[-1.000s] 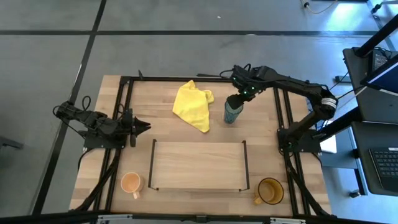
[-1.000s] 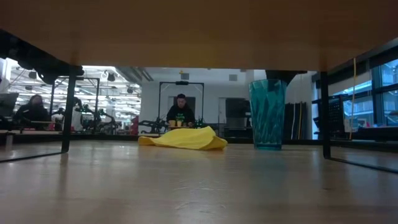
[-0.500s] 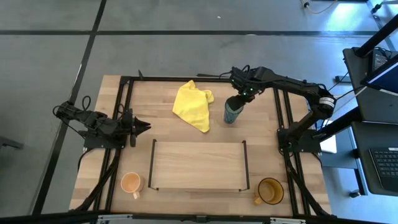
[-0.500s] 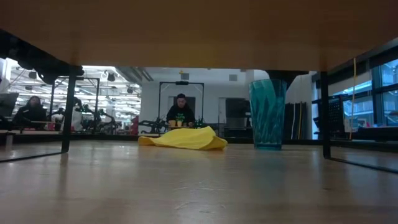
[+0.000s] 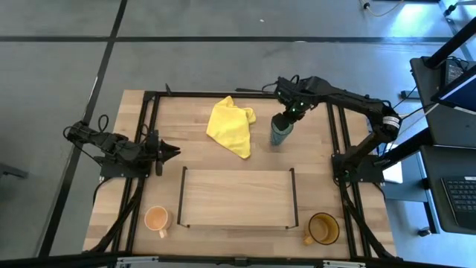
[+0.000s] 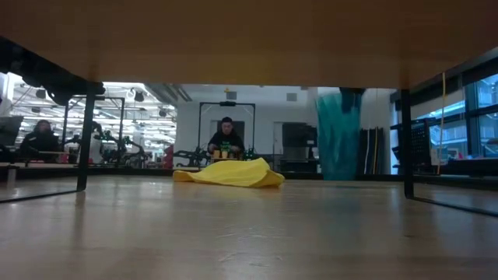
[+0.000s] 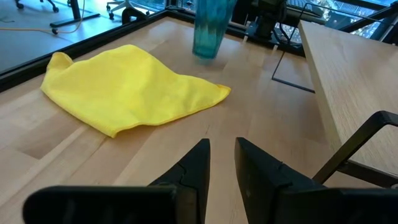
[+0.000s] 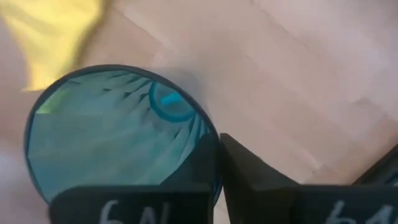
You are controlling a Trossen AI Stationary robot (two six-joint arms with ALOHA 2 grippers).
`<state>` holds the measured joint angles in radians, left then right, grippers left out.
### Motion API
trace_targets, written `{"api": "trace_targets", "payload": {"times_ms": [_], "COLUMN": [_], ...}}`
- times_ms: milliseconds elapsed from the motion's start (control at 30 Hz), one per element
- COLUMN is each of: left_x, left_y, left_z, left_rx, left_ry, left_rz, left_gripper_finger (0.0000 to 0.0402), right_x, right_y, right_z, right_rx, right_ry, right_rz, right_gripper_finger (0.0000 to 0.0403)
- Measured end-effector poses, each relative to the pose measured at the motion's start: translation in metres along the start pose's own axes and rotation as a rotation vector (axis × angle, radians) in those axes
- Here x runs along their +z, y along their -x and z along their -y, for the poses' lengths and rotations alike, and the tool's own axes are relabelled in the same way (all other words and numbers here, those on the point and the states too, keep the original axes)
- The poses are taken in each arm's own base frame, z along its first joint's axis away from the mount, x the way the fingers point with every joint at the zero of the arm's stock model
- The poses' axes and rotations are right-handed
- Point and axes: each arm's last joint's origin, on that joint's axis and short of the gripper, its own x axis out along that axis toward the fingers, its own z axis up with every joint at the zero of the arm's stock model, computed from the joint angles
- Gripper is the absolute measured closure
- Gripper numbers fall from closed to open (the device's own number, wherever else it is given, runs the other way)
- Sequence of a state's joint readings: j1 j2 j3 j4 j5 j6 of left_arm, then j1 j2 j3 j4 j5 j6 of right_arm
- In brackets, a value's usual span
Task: Stack small to large cups/mugs on shelf
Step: Put the blue glass on the shelf
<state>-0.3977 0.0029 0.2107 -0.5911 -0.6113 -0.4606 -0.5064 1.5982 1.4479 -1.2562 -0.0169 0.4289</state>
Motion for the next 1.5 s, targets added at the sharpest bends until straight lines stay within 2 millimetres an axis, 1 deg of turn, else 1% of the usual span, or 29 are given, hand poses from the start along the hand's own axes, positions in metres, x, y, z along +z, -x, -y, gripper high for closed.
{"api": "trace_targets", "payload": {"times_ms": [100, 167, 267, 300, 400, 500, 600, 800, 900, 967, 1200, 1367, 1500], "left_x": [0.0, 0.0, 0.0, 0.0, 0.0, 0.0, 0.0, 0.0, 0.0, 0.0, 0.0, 0.0, 0.0], "left_y": [0.0, 0.0, 0.0, 0.0, 0.0, 0.0, 0.0, 0.0, 0.0, 0.0, 0.0, 0.0, 0.0], "left_z": [0.0, 0.0, 0.0, 0.0, 0.0, 0.0, 0.0, 0.0, 0.0, 0.0, 0.0, 0.0, 0.0], "left_rx": [0.0, 0.0, 0.0, 0.0, 0.0, -0.001, -0.001, -0.002, -0.002, -0.002, -0.003, -0.003, -0.003], "left_ry": [0.0, 0.0, 0.0, 0.0, 0.0, 0.0, 0.0, 0.0, 0.0, 0.0, 0.0, 0.0, 0.0], "left_rz": [0.0, 0.0, 0.0, 0.0, 0.0, 0.0, -0.001, 0.0, -0.001, -0.001, -0.001, -0.001, -0.002], "left_gripper_finger": [0.0333, 0.0333, 0.0333, 0.0333, 0.0333, 0.0333, 0.0333, 0.0333, 0.0333, 0.0333, 0.0333, 0.0333, 0.0333], "right_x": [0.003, 0.001, -0.01, -0.013, -0.025, -0.044, -0.062, -0.101, -0.117, -0.126, -0.163, -0.178, -0.18], "right_y": [0.034, 0.061, 0.1, 0.111, 0.141, 0.159, 0.161, 0.148, 0.144, 0.144, 0.146, 0.13, 0.119], "right_z": [-0.002, -0.004, -0.008, -0.012, -0.028, -0.05, -0.072, -0.108, -0.118, -0.124, -0.143, -0.165, -0.18], "right_rx": [0.014, 0.025, 0.044, 0.074, 0.239, 0.32, 0.354, 0.337, 0.296, 0.273, 0.265, 0.228, 0.215], "right_ry": [0.017, 0.027, 0.082, 0.102, 0.175, 0.251, 0.313, 0.433, 0.484, 0.513, 0.601, 0.696, 0.806], "right_rz": [0.032, 0.055, 0.069, 0.094, 0.162, 0.185, 0.158, 0.064, 0.066, 0.092, 0.097, 0.056, 0.049], "right_gripper_finger": [0.039, 0.039, 0.039, 0.039, 0.0386, 0.0383, 0.0382, 0.0381, 0.0381, 0.038, 0.038, 0.038, 0.0378]}}
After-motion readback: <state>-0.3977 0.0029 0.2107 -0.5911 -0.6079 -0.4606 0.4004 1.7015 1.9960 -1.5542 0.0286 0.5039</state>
